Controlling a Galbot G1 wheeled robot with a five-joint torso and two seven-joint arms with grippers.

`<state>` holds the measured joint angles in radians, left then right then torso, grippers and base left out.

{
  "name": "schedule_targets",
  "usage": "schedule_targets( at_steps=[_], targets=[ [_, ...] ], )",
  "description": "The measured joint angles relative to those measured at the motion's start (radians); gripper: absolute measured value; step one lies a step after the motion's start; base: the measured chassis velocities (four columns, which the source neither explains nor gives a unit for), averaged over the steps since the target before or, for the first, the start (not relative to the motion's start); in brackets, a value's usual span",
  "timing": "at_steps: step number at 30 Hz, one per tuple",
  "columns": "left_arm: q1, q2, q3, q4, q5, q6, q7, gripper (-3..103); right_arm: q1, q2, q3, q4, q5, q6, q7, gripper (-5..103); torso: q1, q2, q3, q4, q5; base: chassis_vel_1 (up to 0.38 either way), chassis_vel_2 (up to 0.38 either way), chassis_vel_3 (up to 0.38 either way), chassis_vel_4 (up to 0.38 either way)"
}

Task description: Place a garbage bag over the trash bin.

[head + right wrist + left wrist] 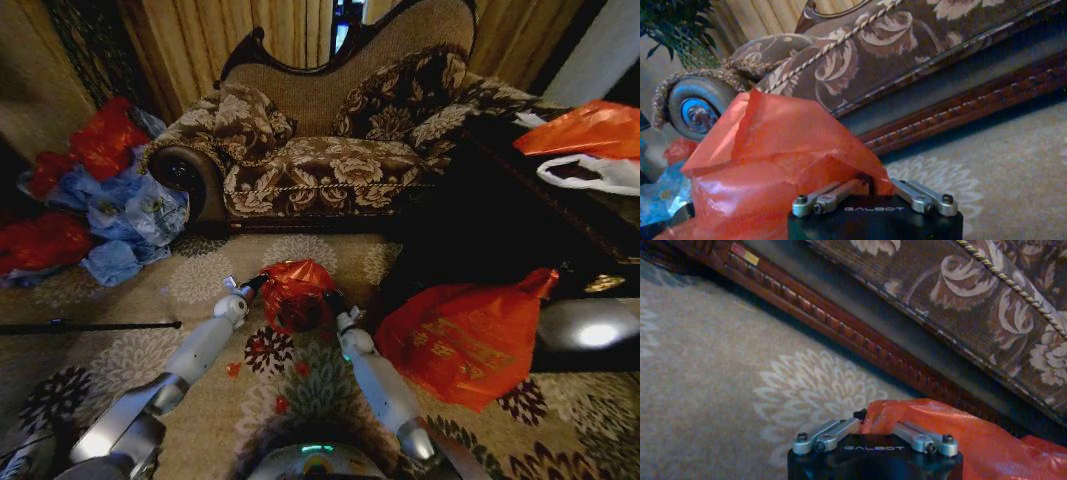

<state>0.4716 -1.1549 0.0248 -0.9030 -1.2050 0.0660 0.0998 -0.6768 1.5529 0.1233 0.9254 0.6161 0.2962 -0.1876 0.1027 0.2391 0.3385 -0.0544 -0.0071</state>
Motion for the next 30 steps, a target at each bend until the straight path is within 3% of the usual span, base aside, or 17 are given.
schedule_targets(
  at_steps=[6, 17, 30],
  targets=[
    [-0.058, -0.052, 0.003, 0.080, 0.004, 0.000, 0.027, 0, 0.046, 0.007, 0.012, -0.076, -0.001, 0.018, -0.027, 0, 0.000, 0.000, 0.000, -0.0002, 0.0001, 0.000, 0.000, 0.000, 0.000],
    [-0.096, -0.087, -0.011, 0.140, 0.006, 0.007, 0.035, 0, 0.116, 0.023, 0.051, -0.163, 0.004, 0.034, -0.059, 0, 0.000, 0.000, 0.000, 0.0002, 0.0001, 0.000, 0.000, 0.000, 0.000],
    [-0.106, -0.123, -0.065, 0.193, -0.002, 0.048, -0.040, 0, 0.197, 0.056, 0.118, -0.347, -0.049, 0.057, -0.086, 0, 0.000, 0.000, 0.000, 0.0002, 0.0002, 0.000, 0.000, 0.000, 0.000]
  ],
)
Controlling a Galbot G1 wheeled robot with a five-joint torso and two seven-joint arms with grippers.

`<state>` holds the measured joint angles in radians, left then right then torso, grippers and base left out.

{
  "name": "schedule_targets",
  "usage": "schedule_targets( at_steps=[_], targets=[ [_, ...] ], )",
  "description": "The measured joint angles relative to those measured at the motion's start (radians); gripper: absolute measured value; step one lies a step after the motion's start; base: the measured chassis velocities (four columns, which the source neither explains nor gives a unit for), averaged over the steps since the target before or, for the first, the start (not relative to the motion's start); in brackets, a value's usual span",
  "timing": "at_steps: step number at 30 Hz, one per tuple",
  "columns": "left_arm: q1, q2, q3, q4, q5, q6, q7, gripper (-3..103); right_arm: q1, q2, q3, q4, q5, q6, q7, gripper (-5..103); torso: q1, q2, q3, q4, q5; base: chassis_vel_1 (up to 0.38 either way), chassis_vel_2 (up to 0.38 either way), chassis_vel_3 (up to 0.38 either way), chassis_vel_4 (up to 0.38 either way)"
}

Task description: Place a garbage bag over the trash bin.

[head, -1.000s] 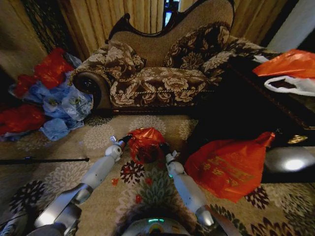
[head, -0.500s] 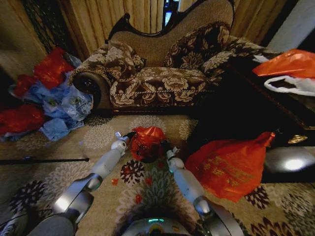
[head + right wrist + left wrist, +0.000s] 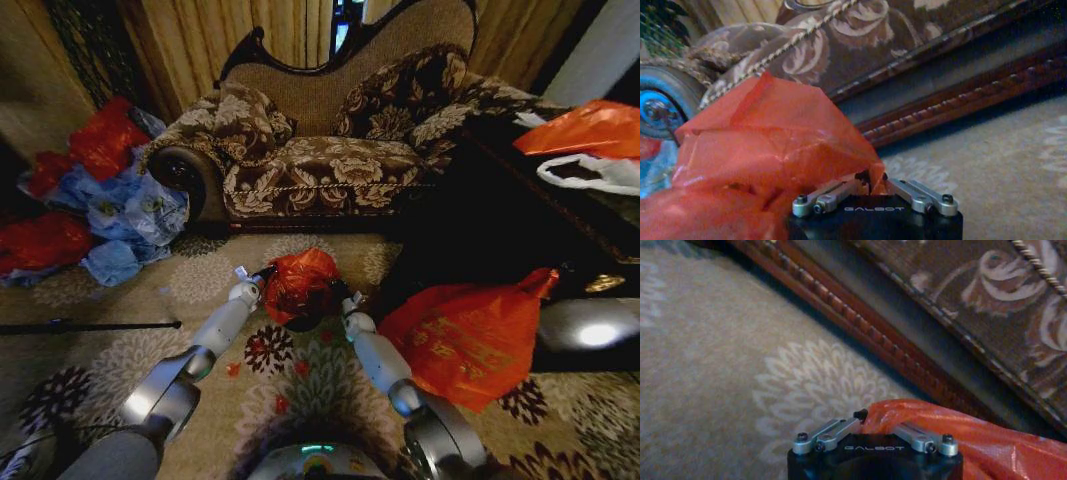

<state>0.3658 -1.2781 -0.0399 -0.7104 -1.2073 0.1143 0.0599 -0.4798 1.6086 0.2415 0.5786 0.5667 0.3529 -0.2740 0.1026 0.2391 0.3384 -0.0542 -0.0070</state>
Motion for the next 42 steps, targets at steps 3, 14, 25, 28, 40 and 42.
schedule_targets(
  at_steps=[3, 14, 25, 28, 40, 42],
  targets=[
    [0.015, -0.001, -0.002, 0.000, 0.010, 0.008, -0.012, 0, 0.019, 0.001, 0.019, -0.048, -0.031, 0.000, -0.006, 0, 0.000, 0.000, 0.000, -0.0001, -0.0003, 0.000, 0.000, 0.000, 0.000],
    [0.035, 0.004, 0.017, -0.001, 0.039, 0.018, -0.002, 0, -0.010, 0.001, -0.016, -0.050, -0.073, -0.007, -0.017, 0, 0.000, 0.000, 0.000, -0.0001, -0.0002, 0.000, 0.000, 0.000, 0.000],
    [0.055, 0.040, 0.054, -0.022, 0.094, 0.018, 0.052, 0, -0.018, -0.001, -0.016, -0.016, -0.105, 0.005, -0.021, 0, 0.000, 0.000, 0.000, -0.0008, -0.0007, 0.000, 0.000, 0.000, 0.000],
    [0.047, 0.041, 0.054, -0.026, 0.090, 0.017, 0.056, 0, 0.007, 0.000, -0.007, -0.023, -0.112, 0.011, -0.019, 0, 0.000, 0.000, 0.000, -0.0003, 0.0002, 0.000, 0.000, 0.000, 0.000],
    [0.013, -0.017, 0.049, 0.020, 0.107, 0.033, 0.010, 0, 0.118, 0.000, 0.105, -0.175, -0.269, -0.005, -0.018, 0, 0.000, 0.000, 0.000, -0.0004, 0.0000, 0.000, 0.000, 0.000, 0.000],
    [0.017, -0.018, 0.048, 0.022, 0.115, 0.036, 0.004, 0, 0.085, 0.000, 0.090, -0.169, -0.278, -0.009, -0.015, 0, 0.000, 0.000, 0.000, -0.0001, 0.0003, 0.000, 0.000, 0.000, 0.000]
  ],
)
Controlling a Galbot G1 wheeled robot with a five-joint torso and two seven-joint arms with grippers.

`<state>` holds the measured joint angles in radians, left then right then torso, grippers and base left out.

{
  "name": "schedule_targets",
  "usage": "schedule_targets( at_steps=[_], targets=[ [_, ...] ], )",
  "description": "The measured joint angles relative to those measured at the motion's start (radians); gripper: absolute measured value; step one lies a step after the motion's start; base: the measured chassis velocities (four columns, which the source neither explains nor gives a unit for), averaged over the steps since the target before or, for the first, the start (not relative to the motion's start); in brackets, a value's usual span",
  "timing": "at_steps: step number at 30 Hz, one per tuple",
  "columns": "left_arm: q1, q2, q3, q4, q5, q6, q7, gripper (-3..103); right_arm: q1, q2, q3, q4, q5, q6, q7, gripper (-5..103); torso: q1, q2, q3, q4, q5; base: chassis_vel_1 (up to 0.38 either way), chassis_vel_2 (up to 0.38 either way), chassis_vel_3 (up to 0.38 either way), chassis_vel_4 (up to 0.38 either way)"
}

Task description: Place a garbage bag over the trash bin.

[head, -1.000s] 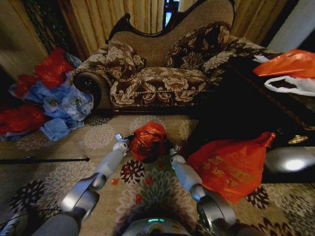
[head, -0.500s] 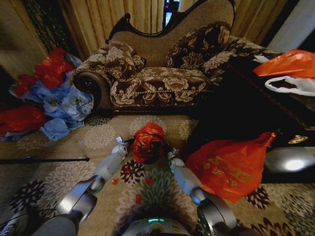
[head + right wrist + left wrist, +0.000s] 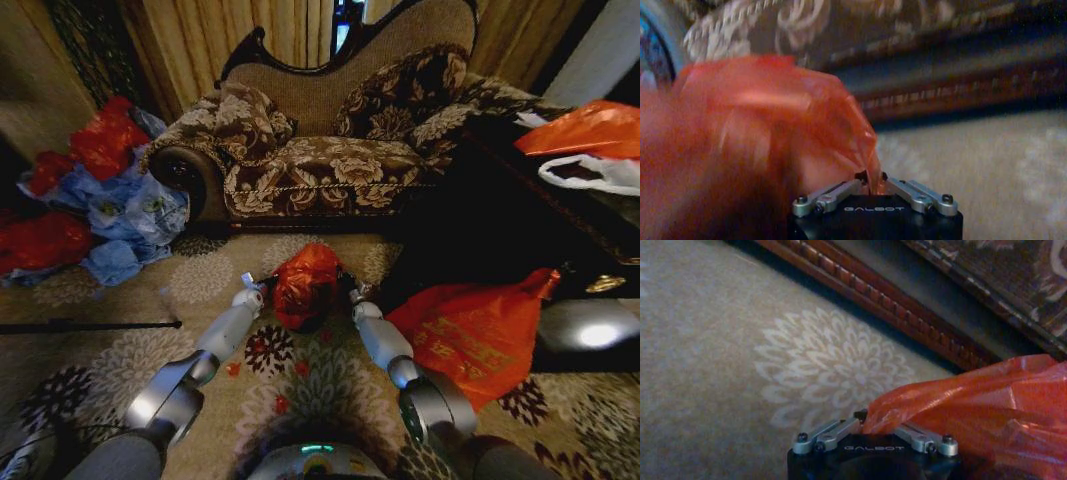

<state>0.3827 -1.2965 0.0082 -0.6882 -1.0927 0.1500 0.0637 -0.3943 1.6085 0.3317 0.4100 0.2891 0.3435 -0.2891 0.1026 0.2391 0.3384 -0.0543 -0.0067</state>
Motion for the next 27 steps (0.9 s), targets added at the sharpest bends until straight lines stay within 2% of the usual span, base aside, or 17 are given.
schedule_targets(
  at_steps=[9, 15, 16, 18, 27],
  targets=[
    [0.024, 0.010, 0.010, -0.008, 0.023, 0.003, 0.001, 0, 0.005, 0.000, 0.007, -0.032, -0.008, 0.006, 0.001, 0, 0.000, 0.000, 0.000, 0.0000, -0.0004, 0.000, 0.000, 0.000, 0.000],
    [0.051, 0.017, 0.033, -0.025, 0.070, -0.002, 0.039, 0, 0.006, 0.000, 0.024, -0.053, -0.040, 0.005, -0.004, 0, 0.000, 0.000, 0.000, 0.0002, -0.0009, 0.000, 0.000, 0.000, 0.000],
    [0.058, 0.022, 0.038, -0.038, 0.084, -0.006, 0.057, 0, -0.004, -0.001, 0.024, -0.049, -0.043, 0.005, -0.005, 0, 0.000, 0.000, 0.000, -0.0006, -0.0009, 0.000, 0.000, 0.000, 0.000],
    [0.072, 0.040, 0.049, -0.060, 0.100, -0.014, 0.080, 0, -0.020, -0.002, 0.012, -0.040, -0.044, 0.006, -0.010, 0, 0.000, 0.000, 0.000, -0.0008, -0.0007, 0.000, 0.000, 0.000, 0.000],
    [0.103, 0.084, 0.056, -0.097, 0.110, -0.027, 0.116, 0, -0.087, -0.002, -0.045, 0.014, -0.045, 0.004, -0.030, 0, 0.000, 0.000, 0.000, -0.0005, -0.0006, 0.000, 0.000, 0.000, 0.000]
  ],
)
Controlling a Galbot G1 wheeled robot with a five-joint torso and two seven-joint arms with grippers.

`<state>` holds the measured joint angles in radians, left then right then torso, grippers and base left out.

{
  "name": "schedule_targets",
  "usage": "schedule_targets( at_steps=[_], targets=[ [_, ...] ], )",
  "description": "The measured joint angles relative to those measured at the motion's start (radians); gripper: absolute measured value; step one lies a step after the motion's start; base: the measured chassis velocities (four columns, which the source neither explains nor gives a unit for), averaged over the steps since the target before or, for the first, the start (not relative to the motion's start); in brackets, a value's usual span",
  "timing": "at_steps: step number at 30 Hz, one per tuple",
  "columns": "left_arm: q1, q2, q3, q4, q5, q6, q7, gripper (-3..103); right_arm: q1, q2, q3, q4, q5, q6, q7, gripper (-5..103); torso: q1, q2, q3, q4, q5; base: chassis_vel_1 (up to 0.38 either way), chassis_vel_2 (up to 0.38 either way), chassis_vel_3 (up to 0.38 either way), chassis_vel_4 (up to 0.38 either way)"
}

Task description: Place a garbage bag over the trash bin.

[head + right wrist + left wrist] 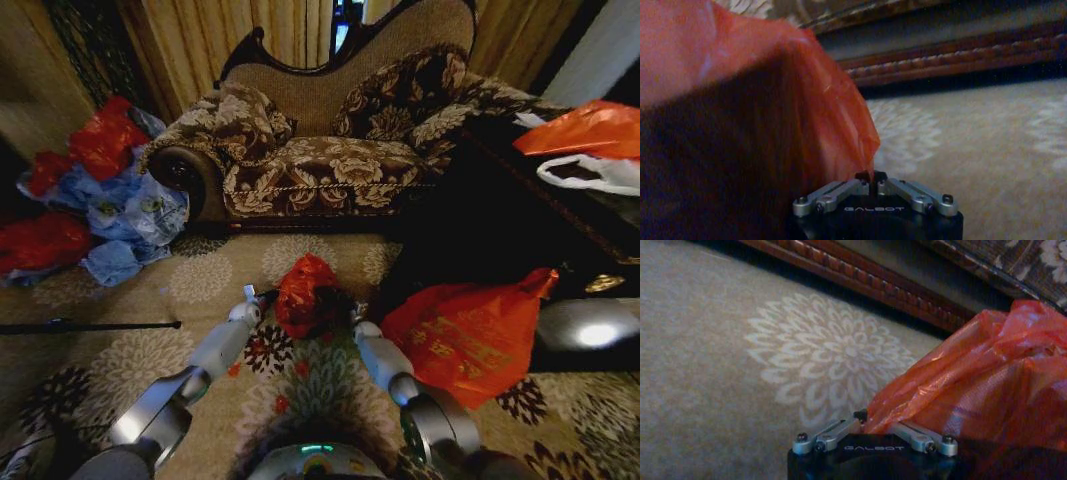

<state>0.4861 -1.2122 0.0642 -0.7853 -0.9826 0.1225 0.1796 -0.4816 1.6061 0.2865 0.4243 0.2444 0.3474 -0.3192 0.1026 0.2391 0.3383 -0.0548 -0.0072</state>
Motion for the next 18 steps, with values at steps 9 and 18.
schedule_targets(
  at_steps=[9, 18],
  targets=[
    [0.020, 0.005, -0.006, 0.019, 0.009, -0.008, 0.013, 0, -0.025, 0.002, -0.020, 0.001, -0.021, -0.005, -0.015, 0, 0.000, 0.000, 0.000, 0.0007, 0.0000, 0.000, 0.000, 0.000, 0.000],
    [0.036, 0.013, -0.016, 0.025, 0.034, -0.013, 0.024, 0, -0.062, 0.002, -0.027, 0.068, -0.008, -0.009, -0.008, 0, 0.000, 0.000, 0.000, 0.0000, -0.0003, 0.000, 0.000, 0.000, 0.000]
  ],
)
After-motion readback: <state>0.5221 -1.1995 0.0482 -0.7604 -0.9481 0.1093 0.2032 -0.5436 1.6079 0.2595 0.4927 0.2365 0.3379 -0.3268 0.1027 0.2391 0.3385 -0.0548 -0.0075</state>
